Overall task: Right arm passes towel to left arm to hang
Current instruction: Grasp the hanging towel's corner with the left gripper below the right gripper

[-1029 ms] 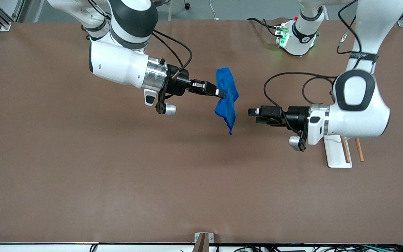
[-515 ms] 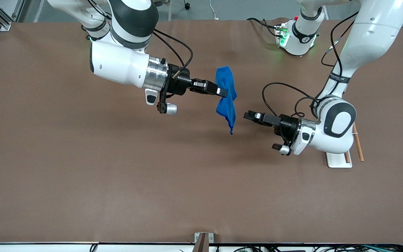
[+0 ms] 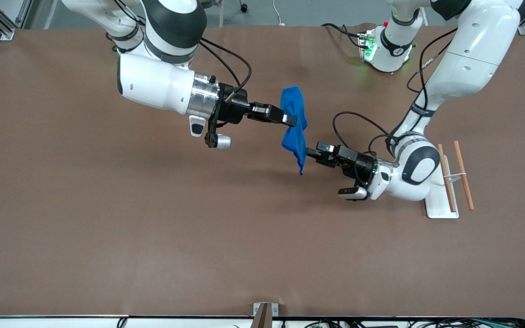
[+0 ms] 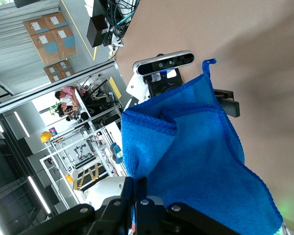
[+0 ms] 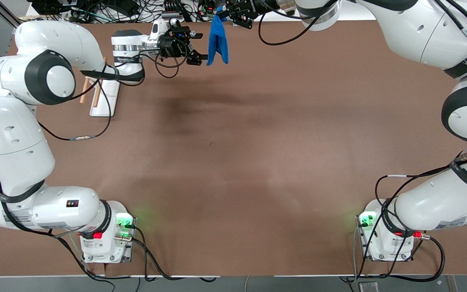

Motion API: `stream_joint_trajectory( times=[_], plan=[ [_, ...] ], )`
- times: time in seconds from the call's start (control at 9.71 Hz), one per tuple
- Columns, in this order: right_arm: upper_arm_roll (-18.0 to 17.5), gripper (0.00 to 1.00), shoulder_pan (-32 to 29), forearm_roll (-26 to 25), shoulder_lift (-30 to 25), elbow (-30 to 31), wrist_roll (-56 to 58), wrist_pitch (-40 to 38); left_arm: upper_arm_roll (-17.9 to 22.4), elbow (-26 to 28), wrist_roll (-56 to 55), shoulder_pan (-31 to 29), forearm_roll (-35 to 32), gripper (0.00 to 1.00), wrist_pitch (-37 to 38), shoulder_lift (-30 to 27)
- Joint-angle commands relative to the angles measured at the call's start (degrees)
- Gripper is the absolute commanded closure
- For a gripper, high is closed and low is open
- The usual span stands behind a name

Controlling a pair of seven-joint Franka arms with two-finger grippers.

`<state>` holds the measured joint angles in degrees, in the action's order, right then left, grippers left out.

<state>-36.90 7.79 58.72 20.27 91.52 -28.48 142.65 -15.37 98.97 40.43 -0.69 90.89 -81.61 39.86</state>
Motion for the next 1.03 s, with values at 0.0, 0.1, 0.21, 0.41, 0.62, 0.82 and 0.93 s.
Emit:
stream_joint_trajectory(
  times=[0.0,0.1,0.21,0.41,0.62,0.82,0.93],
  plan=[
    [-1.3,1.00,-0.7,1.2,0.3,-0.3,0.2,1.0,0.0,0.5,4.6,0.9,1.9,0.14,-0.2,1.2],
    [-1.3,1.00,-0.5,1.2,0.3,-0.3,0.2,2.2,-0.1,0.5,6.7,1.3,3.0,0.21,-0.2,2.0],
    [-1.3,1.00,-0.5,1.2,0.3,-0.3,0.2,2.3,-0.1,0.5,8.9,1.4,3.0,0.26,-0.2,2.4],
    [-1.3,1.00,-0.5,1.2,0.3,-0.3,0.3,2.3,-0.2,0.5,9.3,1.3,3.1,0.38,-0.2,2.6],
    [-1.3,1.00,-0.5,1.2,0.3,-0.3,0.3,2.3,-1.5,0.5,9.1,0.3,3.1,0.49,-0.1,2.3],
    [-1.3,1.00,-0.5,1.2,0.3,-0.2,0.3,2.4,-1.6,0.4,8.4,0.0,3.1,0.50,1.1,2.0],
    [-1.3,1.00,-0.5,1.2,0.3,-0.2,0.3,2.3,-1.6,0.4,8.3,-0.7,3.1,0.51,1.7,2.0]
  ],
)
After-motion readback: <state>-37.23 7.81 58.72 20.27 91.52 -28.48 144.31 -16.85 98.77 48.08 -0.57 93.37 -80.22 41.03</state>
